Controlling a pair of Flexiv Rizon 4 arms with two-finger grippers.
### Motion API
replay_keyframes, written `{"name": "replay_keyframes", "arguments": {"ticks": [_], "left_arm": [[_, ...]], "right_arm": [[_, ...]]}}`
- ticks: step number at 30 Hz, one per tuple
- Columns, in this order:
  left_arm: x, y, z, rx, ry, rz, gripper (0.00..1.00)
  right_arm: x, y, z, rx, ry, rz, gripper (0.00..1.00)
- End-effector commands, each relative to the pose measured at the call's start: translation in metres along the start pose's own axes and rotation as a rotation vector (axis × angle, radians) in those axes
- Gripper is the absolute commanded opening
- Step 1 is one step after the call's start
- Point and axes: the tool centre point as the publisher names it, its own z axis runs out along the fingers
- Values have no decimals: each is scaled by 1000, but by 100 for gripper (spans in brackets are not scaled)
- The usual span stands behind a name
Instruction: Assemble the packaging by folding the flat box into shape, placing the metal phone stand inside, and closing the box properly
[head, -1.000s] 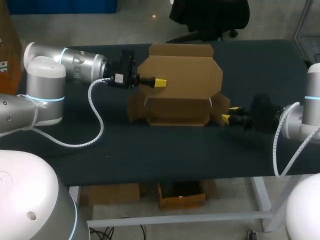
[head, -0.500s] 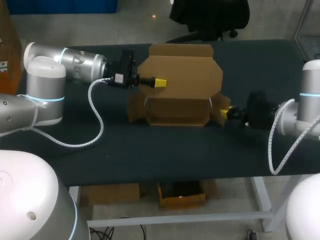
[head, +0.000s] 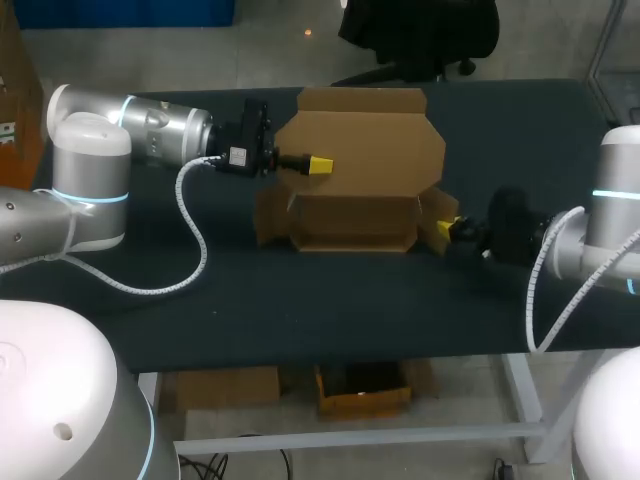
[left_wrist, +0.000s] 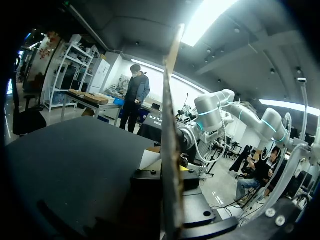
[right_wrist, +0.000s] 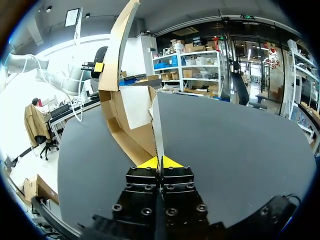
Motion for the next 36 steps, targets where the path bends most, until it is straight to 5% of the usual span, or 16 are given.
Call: {"name": "replay_keyframes", "arguments": {"ticks": [1,5,7,14,36], "left_arm": [[-2,3,2,-1,5,0,0],[-2,3,2,-1,5,0,0],[-2,3,2,-1,5,0,0],[-2,3,2,-1,5,0,0],[-2,3,2,-1,5,0,0]], "right_arm": [[14,-2,9,-8,-59,-6,0],[21,-1,12,-5,-92,-8,0],[23,-2,14,0,-112,-6,11],[32,-4,19,0,-148,4,22],[69,-11,17,-2,-222,34,29]]}}
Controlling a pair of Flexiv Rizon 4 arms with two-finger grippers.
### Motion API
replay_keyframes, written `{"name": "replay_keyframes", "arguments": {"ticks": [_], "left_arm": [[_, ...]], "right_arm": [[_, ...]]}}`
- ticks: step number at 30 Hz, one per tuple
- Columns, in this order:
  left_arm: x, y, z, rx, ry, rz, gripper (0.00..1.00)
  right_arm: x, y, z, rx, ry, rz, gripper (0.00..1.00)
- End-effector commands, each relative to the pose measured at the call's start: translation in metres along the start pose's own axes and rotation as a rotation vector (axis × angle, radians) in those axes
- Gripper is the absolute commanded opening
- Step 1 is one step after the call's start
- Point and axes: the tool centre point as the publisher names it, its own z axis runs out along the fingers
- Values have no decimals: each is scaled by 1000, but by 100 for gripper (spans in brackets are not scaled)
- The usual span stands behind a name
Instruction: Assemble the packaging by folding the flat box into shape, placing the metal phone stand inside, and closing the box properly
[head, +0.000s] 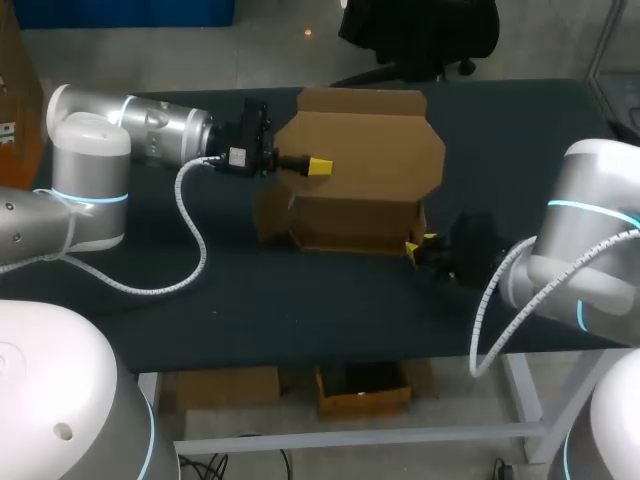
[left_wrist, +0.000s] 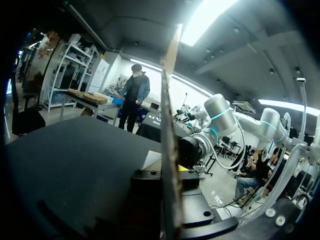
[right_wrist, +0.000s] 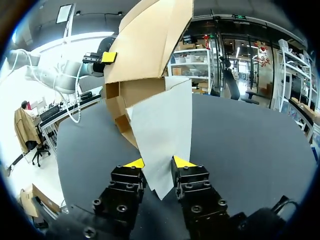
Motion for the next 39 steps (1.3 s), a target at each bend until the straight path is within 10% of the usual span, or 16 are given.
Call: {"name": "replay_keyframes", "arguments": {"ticks": [1,39], "left_arm": [[-3,3,2,0,3,0,0],[-3,3,2,0,3,0,0]], "right_arm": [[11,-4,0,-20,-106,-1,32],[36,-23,-56,-49,-103,-1,36]]}}
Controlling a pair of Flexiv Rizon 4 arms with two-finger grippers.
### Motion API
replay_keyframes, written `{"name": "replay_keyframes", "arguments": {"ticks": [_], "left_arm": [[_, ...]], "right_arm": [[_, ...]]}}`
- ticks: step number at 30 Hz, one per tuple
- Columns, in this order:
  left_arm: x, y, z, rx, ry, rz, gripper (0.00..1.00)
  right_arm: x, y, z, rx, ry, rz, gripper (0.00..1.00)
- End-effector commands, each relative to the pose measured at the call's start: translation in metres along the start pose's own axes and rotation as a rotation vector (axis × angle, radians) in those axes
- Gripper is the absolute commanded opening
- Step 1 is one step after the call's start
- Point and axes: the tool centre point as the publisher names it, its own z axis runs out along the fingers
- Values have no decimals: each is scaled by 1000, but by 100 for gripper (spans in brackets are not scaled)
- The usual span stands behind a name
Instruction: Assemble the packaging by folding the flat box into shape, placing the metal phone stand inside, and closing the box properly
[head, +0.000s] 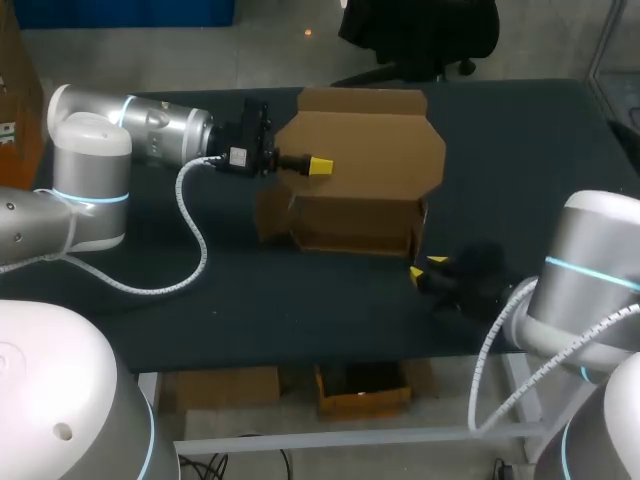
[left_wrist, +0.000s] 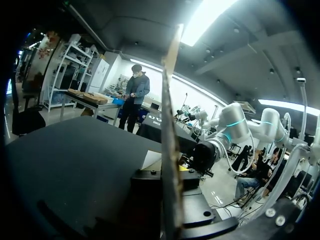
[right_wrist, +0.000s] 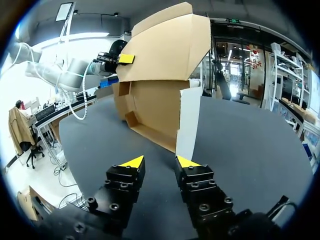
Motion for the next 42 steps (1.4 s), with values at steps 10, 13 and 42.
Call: {"name": "replay_keyframes", "arguments": {"ticks": [10,13,42], "left_arm": [[-2,3,1,0,3,0,0],[-2,3,1,0,3,0,0],[-2,3,1,0,3,0,0]], "right_arm": [[-1,-3,-29,-36,86,-42,36],[-3,0,-33,-31,110,-59,36],[-54,6,-25,28,443,-273,35]]}}
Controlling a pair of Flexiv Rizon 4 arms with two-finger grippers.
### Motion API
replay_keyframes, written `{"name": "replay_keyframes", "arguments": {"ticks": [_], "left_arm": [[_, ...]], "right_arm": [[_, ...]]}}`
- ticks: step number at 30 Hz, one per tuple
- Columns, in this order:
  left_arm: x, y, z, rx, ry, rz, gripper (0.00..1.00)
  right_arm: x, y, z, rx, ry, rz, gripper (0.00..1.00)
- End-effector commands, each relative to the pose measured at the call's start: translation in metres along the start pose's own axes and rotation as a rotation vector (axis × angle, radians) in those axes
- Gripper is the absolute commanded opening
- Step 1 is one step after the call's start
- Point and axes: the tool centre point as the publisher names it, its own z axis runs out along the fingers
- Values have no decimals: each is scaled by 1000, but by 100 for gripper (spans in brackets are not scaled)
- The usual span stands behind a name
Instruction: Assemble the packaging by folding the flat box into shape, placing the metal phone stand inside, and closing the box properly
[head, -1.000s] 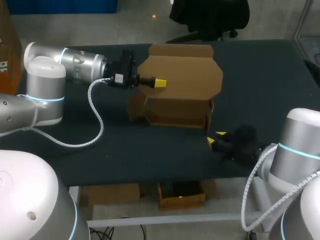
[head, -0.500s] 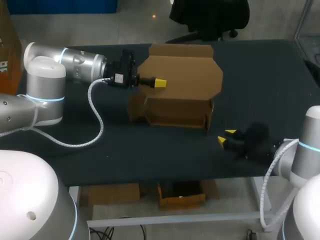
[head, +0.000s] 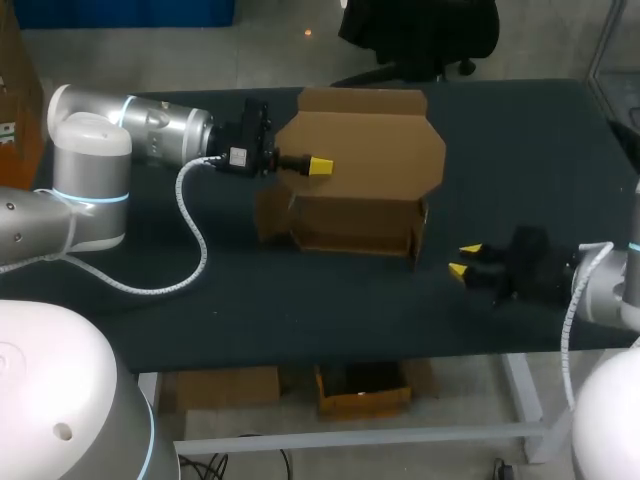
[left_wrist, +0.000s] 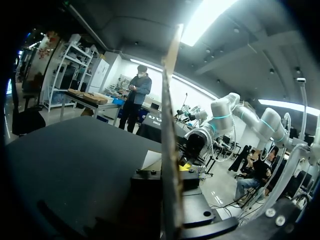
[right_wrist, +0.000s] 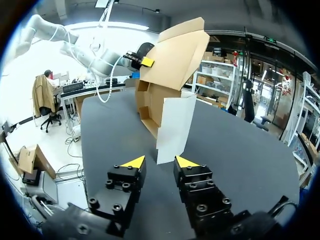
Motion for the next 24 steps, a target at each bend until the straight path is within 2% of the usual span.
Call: {"name": "replay_keyframes", "arguments": {"ticks": [1,2,3,24], "left_arm": [[-2,3,1,0,3,0,0],[-2,3,1,0,3,0,0],[-2,3,1,0,3,0,0],[-2,3,1,0,3,0,0]], "right_arm": [[-9,-3,7,2,202,-5,36],[-12,-3,8,5,215,-14,42],[-13,-3,9,2,221,-16,43],[-33,6,49,-9,320,-75,44]]}}
